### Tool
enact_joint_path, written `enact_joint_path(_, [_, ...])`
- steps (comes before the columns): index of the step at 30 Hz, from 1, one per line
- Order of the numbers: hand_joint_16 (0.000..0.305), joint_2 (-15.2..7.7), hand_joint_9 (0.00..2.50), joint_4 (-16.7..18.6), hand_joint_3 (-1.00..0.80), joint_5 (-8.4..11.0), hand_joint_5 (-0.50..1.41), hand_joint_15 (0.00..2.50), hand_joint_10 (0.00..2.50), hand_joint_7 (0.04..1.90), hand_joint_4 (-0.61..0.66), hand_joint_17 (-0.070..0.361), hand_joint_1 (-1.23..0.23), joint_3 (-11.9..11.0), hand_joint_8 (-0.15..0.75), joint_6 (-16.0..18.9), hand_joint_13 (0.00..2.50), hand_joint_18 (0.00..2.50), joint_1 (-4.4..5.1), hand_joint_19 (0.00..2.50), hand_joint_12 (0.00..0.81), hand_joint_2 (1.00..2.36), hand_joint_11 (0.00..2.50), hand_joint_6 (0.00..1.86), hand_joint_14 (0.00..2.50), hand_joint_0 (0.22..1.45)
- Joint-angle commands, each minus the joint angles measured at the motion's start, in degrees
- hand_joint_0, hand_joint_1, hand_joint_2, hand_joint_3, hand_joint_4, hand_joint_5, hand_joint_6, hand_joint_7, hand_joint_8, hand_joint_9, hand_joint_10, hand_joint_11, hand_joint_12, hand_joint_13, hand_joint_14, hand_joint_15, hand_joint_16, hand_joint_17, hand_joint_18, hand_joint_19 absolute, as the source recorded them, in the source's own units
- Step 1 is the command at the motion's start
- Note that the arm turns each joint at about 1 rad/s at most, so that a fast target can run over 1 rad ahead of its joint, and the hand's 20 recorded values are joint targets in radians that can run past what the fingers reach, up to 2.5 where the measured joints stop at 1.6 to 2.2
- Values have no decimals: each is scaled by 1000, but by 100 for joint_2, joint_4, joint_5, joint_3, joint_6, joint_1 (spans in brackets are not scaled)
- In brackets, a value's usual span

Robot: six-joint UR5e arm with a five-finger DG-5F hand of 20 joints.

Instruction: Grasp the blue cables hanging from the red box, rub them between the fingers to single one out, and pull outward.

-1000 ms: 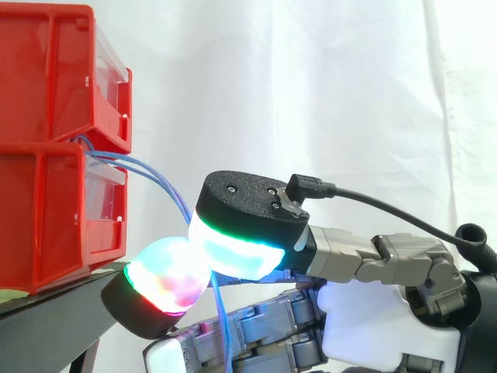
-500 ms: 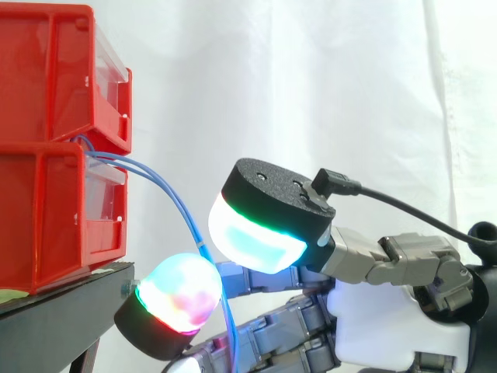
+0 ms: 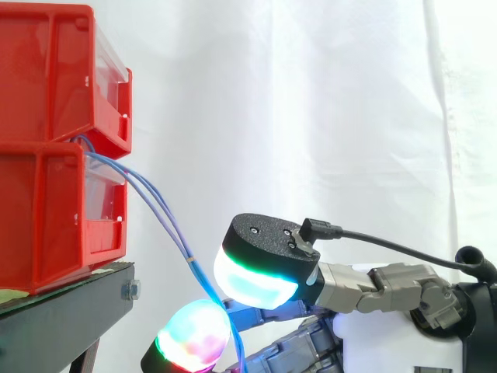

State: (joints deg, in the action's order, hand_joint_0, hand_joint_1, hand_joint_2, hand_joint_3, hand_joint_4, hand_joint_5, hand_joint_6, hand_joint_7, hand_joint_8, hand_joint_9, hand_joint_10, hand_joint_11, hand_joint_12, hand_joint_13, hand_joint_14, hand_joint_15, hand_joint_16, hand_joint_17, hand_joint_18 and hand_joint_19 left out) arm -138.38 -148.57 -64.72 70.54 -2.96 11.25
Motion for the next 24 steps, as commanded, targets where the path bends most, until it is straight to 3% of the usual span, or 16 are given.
enact_joint_path(1, [68, -5, 778, -5, -492, 117, -110, 328, 13, 1140, 277, 154, -636, -5, 381, -73, 579, 681, -9, 406, 481, 1000, 632, 612, 12, 499])
enact_joint_path(12, [68, 4, 781, 22, -496, 240, -108, 334, 15, 1173, 276, 154, -639, -14, 382, -188, 583, 680, 17, 415, 482, 1000, 635, 590, 10, 500])
enact_joint_path(24, [68, -5, 786, -31, -494, 249, -107, 337, 15, 1171, 276, 154, -641, -242, 385, -425, 590, 684, 43, 423, 482, 1000, 634, 587, 11, 500])
